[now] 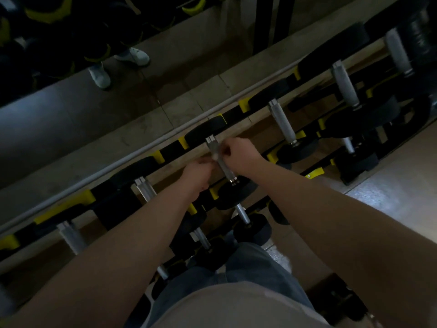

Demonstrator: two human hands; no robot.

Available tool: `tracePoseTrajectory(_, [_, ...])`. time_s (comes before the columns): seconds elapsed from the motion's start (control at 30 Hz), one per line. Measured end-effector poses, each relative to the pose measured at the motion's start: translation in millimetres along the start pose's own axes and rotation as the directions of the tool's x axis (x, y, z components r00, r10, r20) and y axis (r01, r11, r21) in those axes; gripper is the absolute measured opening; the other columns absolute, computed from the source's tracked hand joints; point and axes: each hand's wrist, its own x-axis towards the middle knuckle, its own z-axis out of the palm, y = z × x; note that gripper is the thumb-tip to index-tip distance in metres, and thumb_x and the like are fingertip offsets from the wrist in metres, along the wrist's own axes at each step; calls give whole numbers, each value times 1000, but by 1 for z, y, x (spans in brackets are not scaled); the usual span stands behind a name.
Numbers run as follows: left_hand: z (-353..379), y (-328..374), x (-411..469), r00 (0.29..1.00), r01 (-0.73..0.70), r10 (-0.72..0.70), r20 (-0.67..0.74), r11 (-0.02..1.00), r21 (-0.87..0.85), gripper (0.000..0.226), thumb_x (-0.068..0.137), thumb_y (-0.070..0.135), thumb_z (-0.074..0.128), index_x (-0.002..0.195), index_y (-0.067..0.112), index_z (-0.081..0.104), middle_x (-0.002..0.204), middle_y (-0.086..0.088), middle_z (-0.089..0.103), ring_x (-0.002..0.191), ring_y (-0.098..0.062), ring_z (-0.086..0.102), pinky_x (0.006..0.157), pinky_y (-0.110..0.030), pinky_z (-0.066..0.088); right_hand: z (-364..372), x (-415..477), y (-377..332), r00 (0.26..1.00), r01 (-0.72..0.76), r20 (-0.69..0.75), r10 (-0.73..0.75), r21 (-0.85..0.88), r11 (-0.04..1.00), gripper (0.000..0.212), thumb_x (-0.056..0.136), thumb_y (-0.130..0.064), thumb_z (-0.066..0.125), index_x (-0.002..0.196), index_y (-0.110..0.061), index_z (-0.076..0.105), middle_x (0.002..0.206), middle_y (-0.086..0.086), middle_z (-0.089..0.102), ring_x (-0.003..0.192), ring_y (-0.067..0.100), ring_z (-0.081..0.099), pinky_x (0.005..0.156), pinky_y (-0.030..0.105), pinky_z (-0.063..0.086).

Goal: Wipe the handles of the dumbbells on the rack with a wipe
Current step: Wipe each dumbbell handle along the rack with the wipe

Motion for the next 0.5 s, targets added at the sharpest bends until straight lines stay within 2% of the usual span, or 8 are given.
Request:
tracePoseTrajectory(0.07, [-2,1,1,1000,-14,14,-15,1000,25,30,91,26,61,120,31,68,92,-3,59,64,-16,45,46,-21,32,2,-14,15,984,52,177,-28,-131,990,19,95,-32,64,102,-15,69,99,2,66,94,19,63,82,36,54])
tracePoseTrajectory(0.13, [-3,0,1,1000,-9,10,-18,999,42,31,94,23,58,121,33,68,96,-5,61,65,-16,46,47,-21,32,5,-22,26,972,51,234,-13,-155,987,13,95,-27,64,100,-15,69,99,1,66,95,18,63,85,35,55])
tracePoseTrajectory(0.23, [-4,-3,1,1000,12,-12,-9,1000,24,32,94,21,60,123,32,66,94,-3,59,64,-15,44,49,-21,33,11,-19,27,993,-26,119,25,11,1000,11,92,-19,63,101,-15,68,100,2,67,96,19,64,84,36,57])
tracePoseTrajectory(0.3, [-2,-7,3,1000,10,-10,3,1000,9,32,93,19,60,123,29,65,86,-3,57,58,-13,41,44,-20,31,16,-11,22,997,-59,51,53,131,990,13,92,-20,63,103,-16,68,102,1,66,97,19,63,81,34,55])
tracePoseTrajectory(0.4, [2,-10,8,1000,7,-8,-8,1000,-11,28,94,19,59,121,24,66,78,-2,55,56,-11,42,39,-17,28,17,2,11,993,-93,-50,108,238,967,18,94,-26,65,109,-18,67,105,-3,63,96,14,58,76,26,45])
tracePoseTrajectory(0.5, [4,-9,10,1000,14,-14,-11,1000,-5,27,95,24,57,121,23,66,84,-2,61,61,-11,46,39,-17,31,10,9,-1,984,-116,-99,150,289,950,21,96,-23,58,115,-19,66,108,0,63,98,16,57,81,30,49])
